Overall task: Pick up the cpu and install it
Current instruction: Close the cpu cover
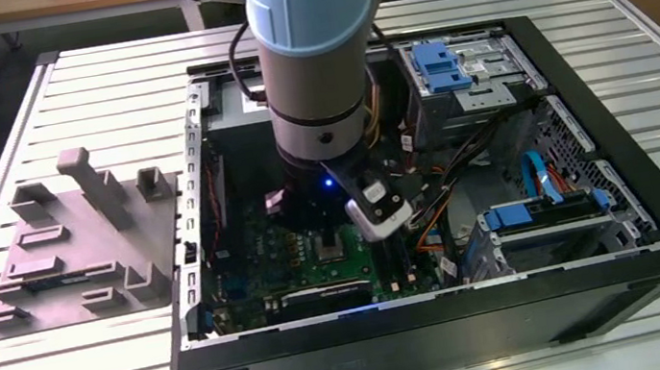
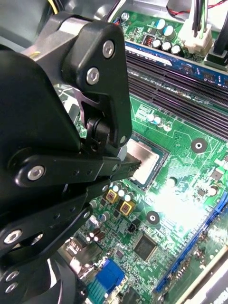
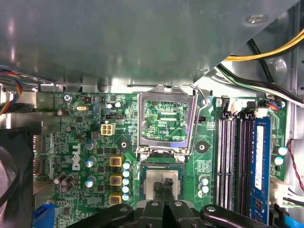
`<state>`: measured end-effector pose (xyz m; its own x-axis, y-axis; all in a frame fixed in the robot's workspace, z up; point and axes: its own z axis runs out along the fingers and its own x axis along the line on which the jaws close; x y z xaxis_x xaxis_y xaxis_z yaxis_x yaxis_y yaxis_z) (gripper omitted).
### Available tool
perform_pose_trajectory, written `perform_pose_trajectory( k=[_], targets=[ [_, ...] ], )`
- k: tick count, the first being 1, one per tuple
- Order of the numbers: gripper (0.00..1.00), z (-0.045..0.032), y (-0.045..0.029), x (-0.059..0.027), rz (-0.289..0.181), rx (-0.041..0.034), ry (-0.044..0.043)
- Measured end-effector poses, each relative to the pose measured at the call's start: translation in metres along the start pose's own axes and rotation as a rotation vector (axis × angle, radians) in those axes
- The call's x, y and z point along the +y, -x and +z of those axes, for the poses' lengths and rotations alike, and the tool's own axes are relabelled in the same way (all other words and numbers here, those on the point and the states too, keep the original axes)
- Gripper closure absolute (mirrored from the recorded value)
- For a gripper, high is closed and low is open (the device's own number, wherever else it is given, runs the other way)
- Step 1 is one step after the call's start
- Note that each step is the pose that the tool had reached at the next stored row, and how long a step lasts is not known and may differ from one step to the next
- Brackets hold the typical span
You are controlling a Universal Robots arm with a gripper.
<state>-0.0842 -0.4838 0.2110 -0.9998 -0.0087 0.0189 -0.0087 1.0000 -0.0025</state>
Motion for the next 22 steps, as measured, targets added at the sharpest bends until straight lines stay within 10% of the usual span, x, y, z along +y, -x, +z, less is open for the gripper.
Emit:
perform_pose_trajectory(
  k=[22],
  targets=[
    [0.89,-0.0067,-0.0001,0.0000,0.000,0.0000,0.0000]
  ],
)
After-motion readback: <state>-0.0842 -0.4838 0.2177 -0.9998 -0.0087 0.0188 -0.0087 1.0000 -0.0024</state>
